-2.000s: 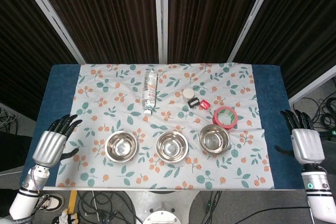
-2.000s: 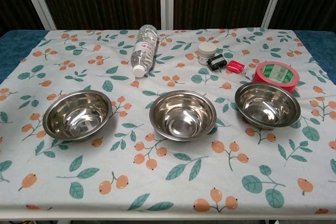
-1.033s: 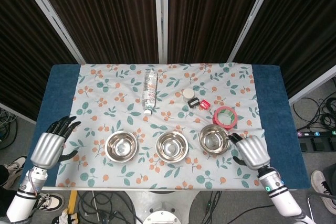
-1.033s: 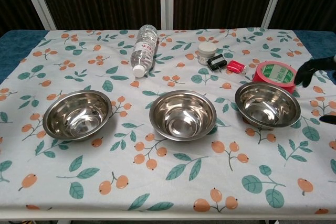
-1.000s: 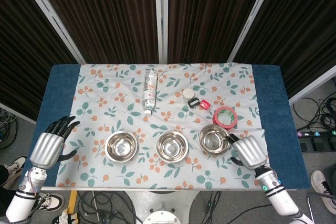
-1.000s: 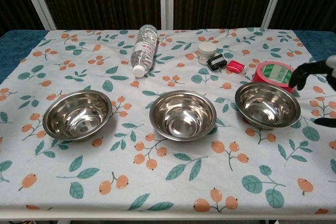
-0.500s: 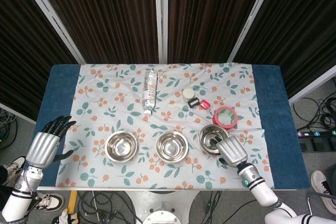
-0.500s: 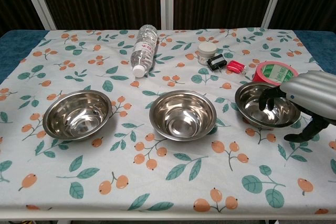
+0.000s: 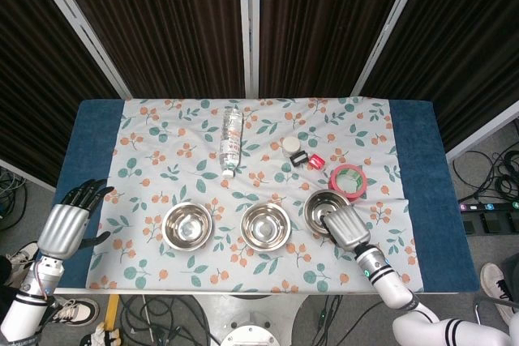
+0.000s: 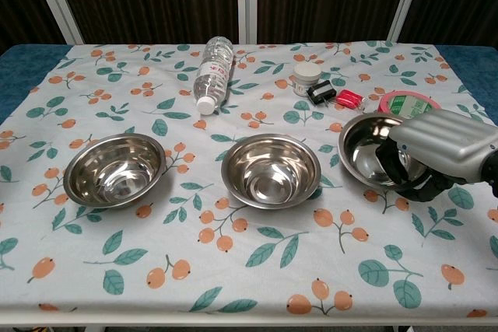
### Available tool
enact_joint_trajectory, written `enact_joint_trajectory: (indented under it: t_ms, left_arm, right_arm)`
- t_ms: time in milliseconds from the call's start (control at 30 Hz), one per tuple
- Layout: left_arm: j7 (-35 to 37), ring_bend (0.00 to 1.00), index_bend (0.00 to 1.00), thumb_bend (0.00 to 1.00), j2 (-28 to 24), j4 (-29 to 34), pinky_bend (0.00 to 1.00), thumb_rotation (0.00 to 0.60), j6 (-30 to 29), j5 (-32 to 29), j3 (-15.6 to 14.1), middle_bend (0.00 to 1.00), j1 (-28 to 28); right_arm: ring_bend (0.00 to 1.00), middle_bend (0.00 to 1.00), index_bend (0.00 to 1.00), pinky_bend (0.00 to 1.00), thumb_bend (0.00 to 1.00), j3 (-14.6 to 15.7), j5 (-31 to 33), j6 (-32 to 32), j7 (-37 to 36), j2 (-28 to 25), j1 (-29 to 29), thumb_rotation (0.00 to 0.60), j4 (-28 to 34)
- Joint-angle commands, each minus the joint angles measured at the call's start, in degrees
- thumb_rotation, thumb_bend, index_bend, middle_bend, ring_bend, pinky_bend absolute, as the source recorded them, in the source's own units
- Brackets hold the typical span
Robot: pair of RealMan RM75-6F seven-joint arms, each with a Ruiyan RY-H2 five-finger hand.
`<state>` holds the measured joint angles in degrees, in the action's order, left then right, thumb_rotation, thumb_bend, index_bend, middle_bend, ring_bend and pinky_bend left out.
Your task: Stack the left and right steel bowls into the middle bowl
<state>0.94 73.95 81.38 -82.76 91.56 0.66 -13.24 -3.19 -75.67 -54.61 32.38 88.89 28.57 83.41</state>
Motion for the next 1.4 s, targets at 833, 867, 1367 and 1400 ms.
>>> enact_joint_trajectory:
  t_ms: [833, 867, 1367, 1400]
  left_arm:
    - [1.3, 0.13, 0.22, 0.03, -1.0, 0.0, 0.23, 0.600, -0.8, -1.7, 1.2, 0.22, 0.5]
    - [1.5, 0.13, 0.22, 0.03, -1.1, -0.1, 0.23, 0.600, -0.7, -2.1, 1.3, 0.22, 0.6]
    - [5.1, 0.13, 0.22, 0.03, -1.0, -3.5, 0.23, 0.600, -0.3, -3.1, 1.2, 0.22, 1.4]
    - [5.2, 0.13, 0.22, 0.03, -1.0, -3.6, 0.23, 0.600, -0.3, -3.0, 1.2, 0.22, 1.3]
  right_arm:
    - [0.81, 0.65, 0.75, 0.80, 0.42, -3.4, -2.0, -1.9, 6.5, -1.4, 6.7, 0.600, 14.3]
    - [0.81, 0.65, 0.75, 0.80, 0.42, -3.5, -1.2, -1.1, 6.8, -0.7, 7.2, 0.600, 14.2]
    - [0.81, 0.52, 0.59, 0.80, 0.05, -2.5, 7.0, 4.5, 10.2, 2.1, 11.9, 0.600, 14.7]
    - [0.81, 0.48, 0.54, 0.80, 0.02, -2.5, 8.3, 4.8, 11.0, 1.6, 12.3, 0.600, 15.2]
